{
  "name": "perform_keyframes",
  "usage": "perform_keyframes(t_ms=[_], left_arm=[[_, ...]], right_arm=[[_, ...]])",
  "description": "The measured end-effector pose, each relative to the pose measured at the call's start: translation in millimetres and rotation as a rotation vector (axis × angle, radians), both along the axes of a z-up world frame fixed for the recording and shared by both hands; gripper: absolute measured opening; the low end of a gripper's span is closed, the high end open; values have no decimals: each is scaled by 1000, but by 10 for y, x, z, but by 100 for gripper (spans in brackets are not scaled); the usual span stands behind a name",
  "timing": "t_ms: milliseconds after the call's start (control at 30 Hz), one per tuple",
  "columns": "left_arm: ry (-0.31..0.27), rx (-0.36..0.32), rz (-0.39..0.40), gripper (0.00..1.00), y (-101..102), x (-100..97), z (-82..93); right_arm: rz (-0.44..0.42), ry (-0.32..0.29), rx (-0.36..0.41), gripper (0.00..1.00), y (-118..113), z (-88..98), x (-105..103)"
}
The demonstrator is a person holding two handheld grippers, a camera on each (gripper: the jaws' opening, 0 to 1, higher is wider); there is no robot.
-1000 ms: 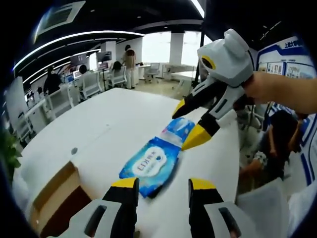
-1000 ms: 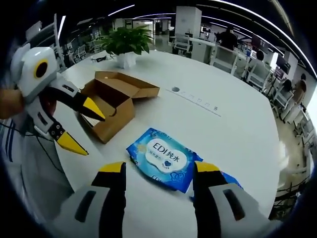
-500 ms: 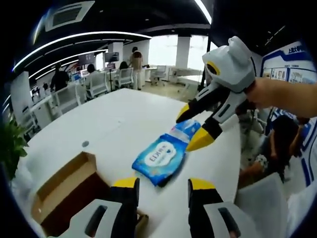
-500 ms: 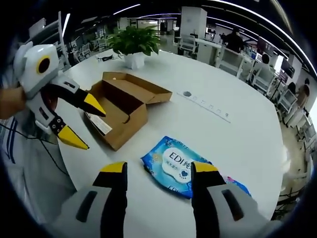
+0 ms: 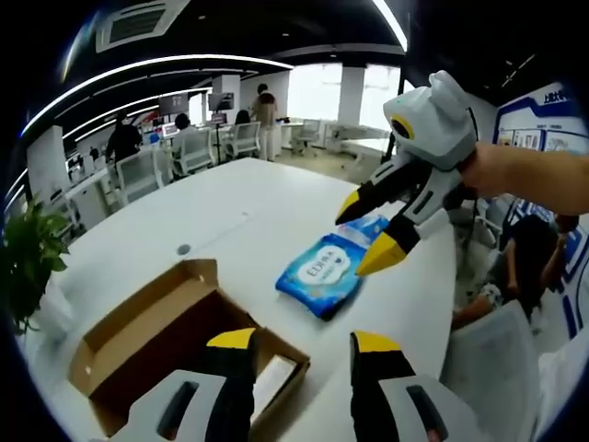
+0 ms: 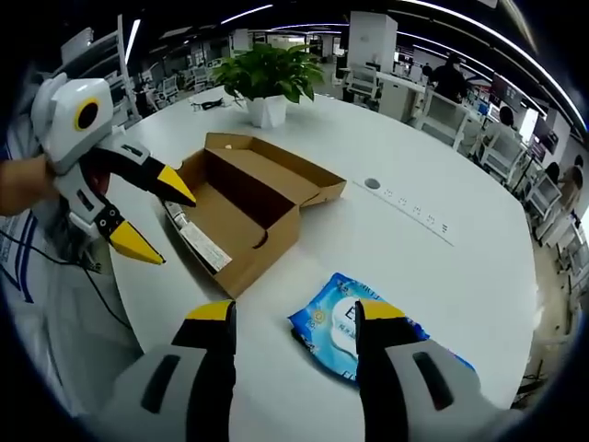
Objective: Operate the shoe box by opening the lid, removing the specified soft item, and placing it in the target area until the item is outside and the box remains undamaged.
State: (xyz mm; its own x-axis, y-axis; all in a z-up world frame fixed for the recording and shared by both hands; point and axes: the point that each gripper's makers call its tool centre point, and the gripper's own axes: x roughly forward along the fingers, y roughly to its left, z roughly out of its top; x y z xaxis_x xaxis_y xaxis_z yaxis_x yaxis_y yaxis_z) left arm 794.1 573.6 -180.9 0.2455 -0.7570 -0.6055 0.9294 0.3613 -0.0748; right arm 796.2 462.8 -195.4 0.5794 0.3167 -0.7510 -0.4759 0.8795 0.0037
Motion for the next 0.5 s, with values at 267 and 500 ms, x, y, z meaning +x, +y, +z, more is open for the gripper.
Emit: perform_keyframes(t_ms=[267, 500], left_arm=[[1, 4, 19, 42, 225, 72, -31], [0, 19, 35, 43, 454, 168, -103]], right_arm=[[27, 8, 1, 48, 190, -14, 95], [49, 21, 0, 46, 354, -30, 110]])
